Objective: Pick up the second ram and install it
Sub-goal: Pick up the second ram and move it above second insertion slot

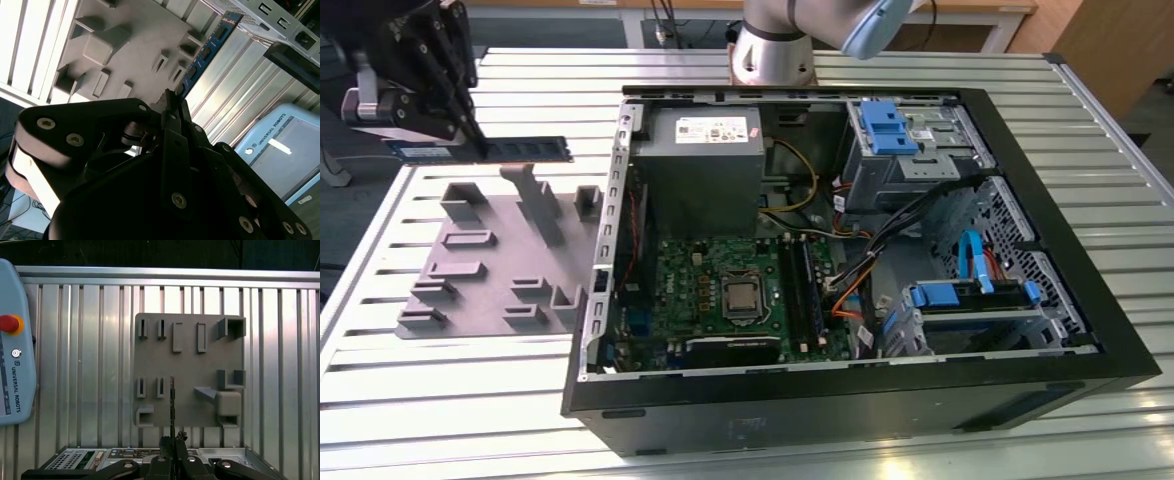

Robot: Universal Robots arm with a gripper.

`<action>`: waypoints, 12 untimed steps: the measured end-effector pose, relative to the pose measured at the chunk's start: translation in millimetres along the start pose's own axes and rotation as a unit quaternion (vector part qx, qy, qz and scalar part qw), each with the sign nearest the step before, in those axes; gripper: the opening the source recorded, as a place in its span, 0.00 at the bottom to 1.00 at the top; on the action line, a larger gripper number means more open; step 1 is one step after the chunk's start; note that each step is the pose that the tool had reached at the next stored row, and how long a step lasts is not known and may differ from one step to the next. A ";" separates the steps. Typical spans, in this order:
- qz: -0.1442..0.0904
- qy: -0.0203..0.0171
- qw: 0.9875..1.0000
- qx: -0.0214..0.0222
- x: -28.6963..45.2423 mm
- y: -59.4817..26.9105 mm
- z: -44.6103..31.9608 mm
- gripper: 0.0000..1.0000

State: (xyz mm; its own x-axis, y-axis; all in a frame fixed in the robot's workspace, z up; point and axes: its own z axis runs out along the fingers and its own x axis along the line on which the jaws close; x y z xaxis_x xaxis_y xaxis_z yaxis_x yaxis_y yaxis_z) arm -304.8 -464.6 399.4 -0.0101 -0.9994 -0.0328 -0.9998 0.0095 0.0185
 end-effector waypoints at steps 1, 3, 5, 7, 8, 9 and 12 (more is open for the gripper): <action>0.000 0.000 1.000 0.000 0.0 -0.5 0.0 0.14; 0.000 0.000 1.000 0.000 0.0 -1.3 0.0 0.14; 0.000 0.000 1.000 0.000 0.0 -2.5 -0.1 0.14; 0.000 0.000 1.000 0.000 0.0 -3.7 -0.1 0.14; 0.000 0.000 1.000 0.000 0.0 -4.3 -0.1 0.14; 0.000 0.000 1.000 0.000 -0.1 -5.0 -0.1 0.14; 0.000 0.000 1.000 0.000 -0.1 -7.2 -0.2 0.14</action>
State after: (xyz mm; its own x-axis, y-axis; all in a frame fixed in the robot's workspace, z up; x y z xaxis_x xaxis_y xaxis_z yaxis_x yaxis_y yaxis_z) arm -297.6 -464.6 399.5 -0.0100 -0.9994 -0.0327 -0.9998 0.0094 0.0185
